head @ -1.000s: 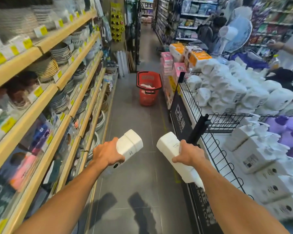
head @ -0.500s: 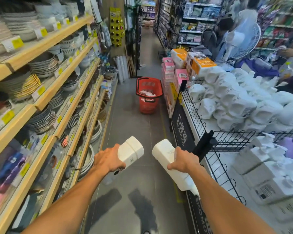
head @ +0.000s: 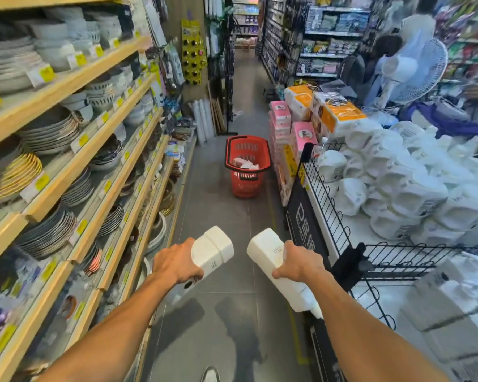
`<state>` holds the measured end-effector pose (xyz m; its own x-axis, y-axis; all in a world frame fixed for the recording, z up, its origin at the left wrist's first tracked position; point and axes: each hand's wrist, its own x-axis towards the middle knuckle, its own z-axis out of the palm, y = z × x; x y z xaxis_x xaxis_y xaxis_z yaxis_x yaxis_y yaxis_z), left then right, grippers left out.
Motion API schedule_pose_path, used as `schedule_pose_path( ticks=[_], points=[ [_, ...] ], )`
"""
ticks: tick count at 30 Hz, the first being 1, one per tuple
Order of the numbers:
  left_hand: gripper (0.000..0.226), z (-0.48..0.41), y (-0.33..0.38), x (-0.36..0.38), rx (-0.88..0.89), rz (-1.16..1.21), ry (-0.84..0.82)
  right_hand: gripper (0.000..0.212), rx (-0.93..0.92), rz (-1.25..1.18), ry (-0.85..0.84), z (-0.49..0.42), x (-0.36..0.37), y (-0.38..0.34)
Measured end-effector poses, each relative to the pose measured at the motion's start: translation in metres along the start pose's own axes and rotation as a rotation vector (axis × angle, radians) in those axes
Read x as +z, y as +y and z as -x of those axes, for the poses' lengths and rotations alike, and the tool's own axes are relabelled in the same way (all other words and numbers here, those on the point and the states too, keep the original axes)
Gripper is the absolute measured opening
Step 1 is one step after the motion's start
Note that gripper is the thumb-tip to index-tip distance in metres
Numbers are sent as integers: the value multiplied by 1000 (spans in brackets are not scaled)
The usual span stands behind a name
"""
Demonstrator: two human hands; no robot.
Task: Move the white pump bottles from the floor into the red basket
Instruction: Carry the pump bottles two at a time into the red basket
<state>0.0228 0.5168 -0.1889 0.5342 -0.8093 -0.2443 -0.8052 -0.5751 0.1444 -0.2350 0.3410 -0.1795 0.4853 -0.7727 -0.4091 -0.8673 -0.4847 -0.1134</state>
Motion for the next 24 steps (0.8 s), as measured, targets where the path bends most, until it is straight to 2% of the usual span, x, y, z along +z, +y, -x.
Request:
schedule_pose_path(
  ticks=[6,12,24],
  points=[
    [74,-70,-17,-19,25,20,-20,74,22,24,10,-58,-29,-20],
    [70,-141,-32,-45,53,17,-16,68,59,21,38,-108,-64,-38],
    [70,-259,-26,-75,49,8,-6,68,76,5,39,-210,-109,-50]
  ],
)
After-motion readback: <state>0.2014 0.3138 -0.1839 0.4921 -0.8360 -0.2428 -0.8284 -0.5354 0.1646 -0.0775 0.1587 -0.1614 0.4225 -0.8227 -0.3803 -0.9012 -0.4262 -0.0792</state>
